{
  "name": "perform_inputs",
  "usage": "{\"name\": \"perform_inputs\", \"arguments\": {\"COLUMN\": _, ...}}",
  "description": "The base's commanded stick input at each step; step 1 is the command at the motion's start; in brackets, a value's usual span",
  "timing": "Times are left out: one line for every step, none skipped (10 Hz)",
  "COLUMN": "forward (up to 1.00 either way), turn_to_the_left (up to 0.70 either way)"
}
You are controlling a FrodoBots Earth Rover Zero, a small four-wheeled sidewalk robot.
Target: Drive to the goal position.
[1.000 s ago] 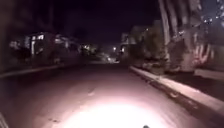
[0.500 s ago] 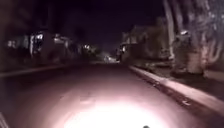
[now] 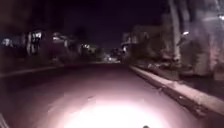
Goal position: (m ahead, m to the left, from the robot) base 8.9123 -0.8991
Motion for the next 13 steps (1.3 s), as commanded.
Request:
{"name": "perform_inputs", "arguments": {"forward": 0.7, "turn_to_the_left": 0.0}}
{"name": "perform_inputs", "arguments": {"forward": 0.7, "turn_to_the_left": 0.0}}
{"name": "perform_inputs", "arguments": {"forward": 0.7, "turn_to_the_left": 0.0}}
{"name": "perform_inputs", "arguments": {"forward": 0.7, "turn_to_the_left": 0.0}}
{"name": "perform_inputs", "arguments": {"forward": 0.7, "turn_to_the_left": 0.0}}
{"name": "perform_inputs", "arguments": {"forward": 0.7, "turn_to_the_left": 0.0}}
{"name": "perform_inputs", "arguments": {"forward": 0.7, "turn_to_the_left": 0.0}}
{"name": "perform_inputs", "arguments": {"forward": 0.7, "turn_to_the_left": 0.0}}
{"name": "perform_inputs", "arguments": {"forward": 0.7, "turn_to_the_left": 0.0}}
{"name": "perform_inputs", "arguments": {"forward": 0.7, "turn_to_the_left": 0.0}}
{"name": "perform_inputs", "arguments": {"forward": 0.7, "turn_to_the_left": 0.0}}
{"name": "perform_inputs", "arguments": {"forward": 0.7, "turn_to_the_left": 0.0}}
{"name": "perform_inputs", "arguments": {"forward": 0.7, "turn_to_the_left": 0.0}}
